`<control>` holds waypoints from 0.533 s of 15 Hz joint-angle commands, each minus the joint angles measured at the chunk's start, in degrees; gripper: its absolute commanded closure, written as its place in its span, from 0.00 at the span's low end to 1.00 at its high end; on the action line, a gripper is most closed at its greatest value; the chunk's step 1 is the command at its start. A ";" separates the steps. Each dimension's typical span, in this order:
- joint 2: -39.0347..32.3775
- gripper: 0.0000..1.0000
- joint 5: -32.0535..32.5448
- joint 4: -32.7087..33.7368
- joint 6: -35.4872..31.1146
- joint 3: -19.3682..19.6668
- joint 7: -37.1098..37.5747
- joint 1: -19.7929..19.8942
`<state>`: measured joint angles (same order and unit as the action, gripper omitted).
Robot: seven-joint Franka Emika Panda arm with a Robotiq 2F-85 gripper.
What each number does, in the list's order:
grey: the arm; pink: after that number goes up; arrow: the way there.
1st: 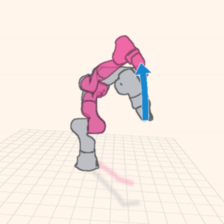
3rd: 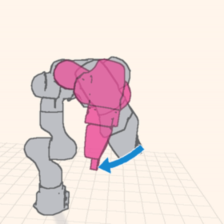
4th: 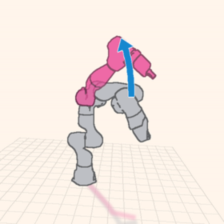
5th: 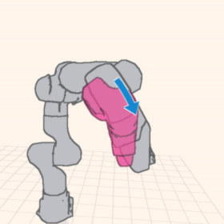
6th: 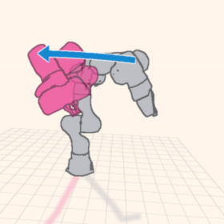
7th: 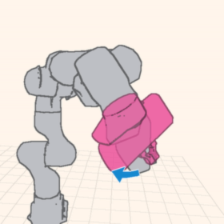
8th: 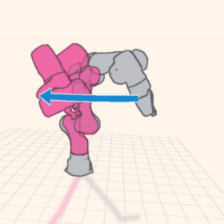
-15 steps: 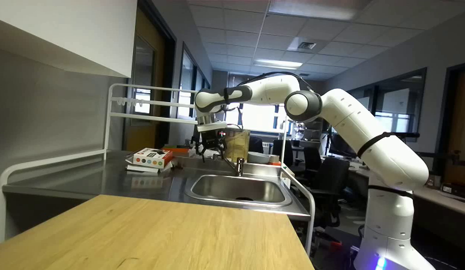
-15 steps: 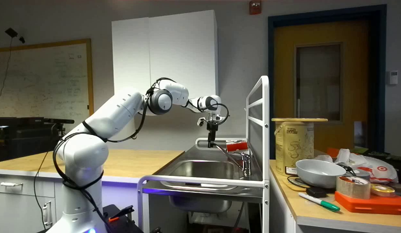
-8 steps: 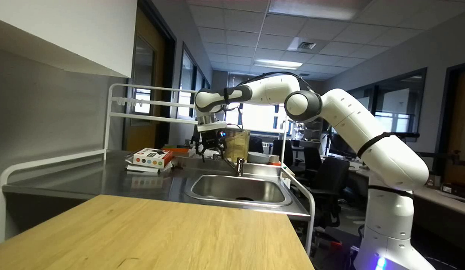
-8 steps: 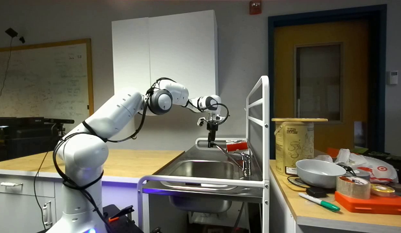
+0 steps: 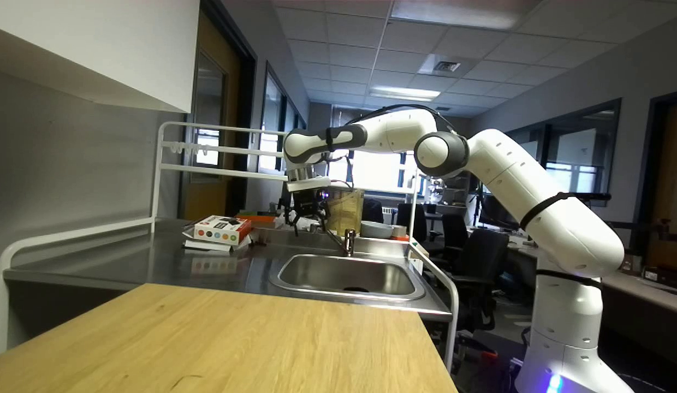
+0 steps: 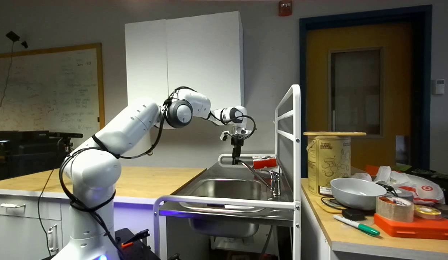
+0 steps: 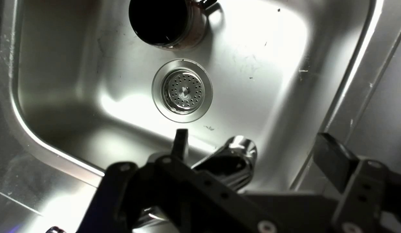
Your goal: Move the spout to the right
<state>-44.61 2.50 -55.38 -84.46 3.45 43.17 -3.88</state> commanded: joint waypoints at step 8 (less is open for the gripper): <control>-1.19 0.00 0.75 0.81 -3.81 1.46 2.86 -0.14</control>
<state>-45.40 2.52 -55.45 -86.68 4.15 44.41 -3.81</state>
